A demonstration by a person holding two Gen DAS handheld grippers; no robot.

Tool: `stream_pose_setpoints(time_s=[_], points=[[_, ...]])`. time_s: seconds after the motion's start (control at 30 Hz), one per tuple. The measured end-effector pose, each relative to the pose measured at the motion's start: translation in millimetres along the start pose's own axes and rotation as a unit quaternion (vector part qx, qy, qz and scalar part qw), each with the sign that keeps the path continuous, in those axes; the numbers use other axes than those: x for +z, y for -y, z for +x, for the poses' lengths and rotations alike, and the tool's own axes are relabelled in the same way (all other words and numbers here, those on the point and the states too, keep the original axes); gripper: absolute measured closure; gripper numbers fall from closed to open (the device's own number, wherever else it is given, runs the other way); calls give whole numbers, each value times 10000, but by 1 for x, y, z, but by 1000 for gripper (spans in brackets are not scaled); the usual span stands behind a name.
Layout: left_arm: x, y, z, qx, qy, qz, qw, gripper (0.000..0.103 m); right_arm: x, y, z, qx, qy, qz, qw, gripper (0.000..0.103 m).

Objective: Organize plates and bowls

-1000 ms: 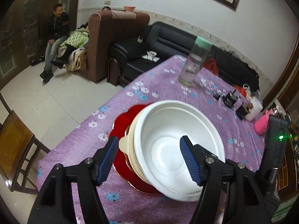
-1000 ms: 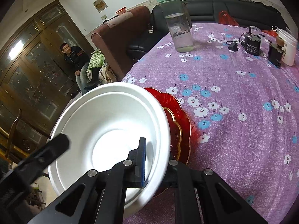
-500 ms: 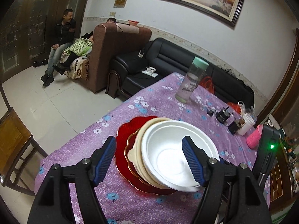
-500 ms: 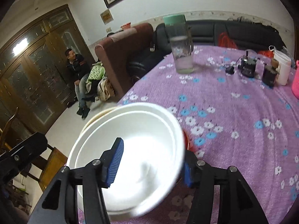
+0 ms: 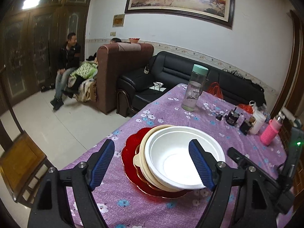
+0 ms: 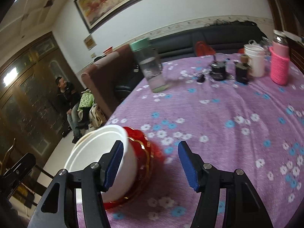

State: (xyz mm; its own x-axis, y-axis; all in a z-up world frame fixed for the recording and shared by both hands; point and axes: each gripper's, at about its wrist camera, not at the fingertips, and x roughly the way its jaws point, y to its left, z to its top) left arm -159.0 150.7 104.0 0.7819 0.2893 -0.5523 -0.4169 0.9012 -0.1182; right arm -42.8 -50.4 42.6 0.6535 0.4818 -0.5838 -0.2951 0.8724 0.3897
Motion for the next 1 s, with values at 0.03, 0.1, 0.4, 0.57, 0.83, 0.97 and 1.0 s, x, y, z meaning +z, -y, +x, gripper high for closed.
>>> stream_pose_setpoints(time_s=[0.03, 0.1, 0.4, 0.57, 0.83, 0.97, 1.0], points=[[-2, 4, 0, 37, 26, 78, 10000, 22, -2, 3, -3, -12, 14, 11, 10000, 38], [-9, 15, -2, 145, 100, 279, 9995, 18, -10, 8, -14, -67, 84, 10, 9999, 38], [-28, 38, -12, 412, 312, 604, 9968, 4, -35, 9, -45, -484, 340, -297, 9978, 33], [-34, 40, -9, 332, 90, 617, 9975, 4, -42, 3, -55, -572, 418, -484, 9963, 28], [-40, 41, -7, 300, -55, 617, 9976, 4, -51, -6, -59, -576, 365, -583, 9960, 27], [-41, 40, -7, 294, -67, 600, 9977, 4, -54, -7, -58, -575, 321, -564, 9962, 27], [-41, 41, -7, 299, -66, 601, 9977, 4, -54, -8, -59, -593, 326, -574, 9961, 27]])
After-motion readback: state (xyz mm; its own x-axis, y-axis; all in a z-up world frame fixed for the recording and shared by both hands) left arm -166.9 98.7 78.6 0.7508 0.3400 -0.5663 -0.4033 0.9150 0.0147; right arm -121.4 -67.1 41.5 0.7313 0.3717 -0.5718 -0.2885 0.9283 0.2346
